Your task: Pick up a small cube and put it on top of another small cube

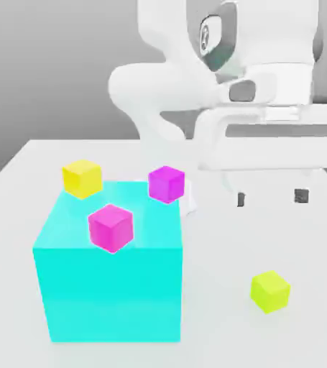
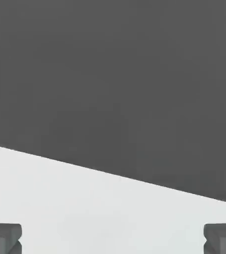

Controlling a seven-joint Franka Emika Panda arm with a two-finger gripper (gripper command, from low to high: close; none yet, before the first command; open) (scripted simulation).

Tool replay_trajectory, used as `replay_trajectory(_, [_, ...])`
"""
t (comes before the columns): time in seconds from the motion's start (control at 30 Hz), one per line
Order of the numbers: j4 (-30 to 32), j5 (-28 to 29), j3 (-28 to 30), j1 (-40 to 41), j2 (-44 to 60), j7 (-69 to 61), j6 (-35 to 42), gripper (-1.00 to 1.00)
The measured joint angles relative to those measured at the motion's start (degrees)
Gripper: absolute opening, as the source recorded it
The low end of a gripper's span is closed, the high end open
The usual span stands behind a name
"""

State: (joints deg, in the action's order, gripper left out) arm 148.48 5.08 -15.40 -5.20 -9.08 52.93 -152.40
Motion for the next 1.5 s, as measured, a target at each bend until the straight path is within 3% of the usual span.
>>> replay_trajectory(0.23, [6.15, 1.71, -3.23, -4.97, 14.43, 2.55, -8.33, 0.0])
replay_trajectory(0.43, [4.36, 11.35, 5.72, -12.13, 26.85, 9.98, -17.67, 0.0])
replay_trajectory(0.47, [4.13, 12.09, 6.91, -13.15, 27.97, 10.54, -18.57, -1.0])
replay_trajectory(0.67, [4.01, 12.66, 7.45, -13.59, 28.54, 11.0, -19.06, -1.0])
replay_trajectory(0.9, [6.59, 1.68, -0.28, -8.27, 16.57, 2.66, -9.85, -1.0])
replay_trajectory(1.5, [8.74, -0.63, 10.04, -1.34, -20.6, -14.7, 24.99, -1.0])
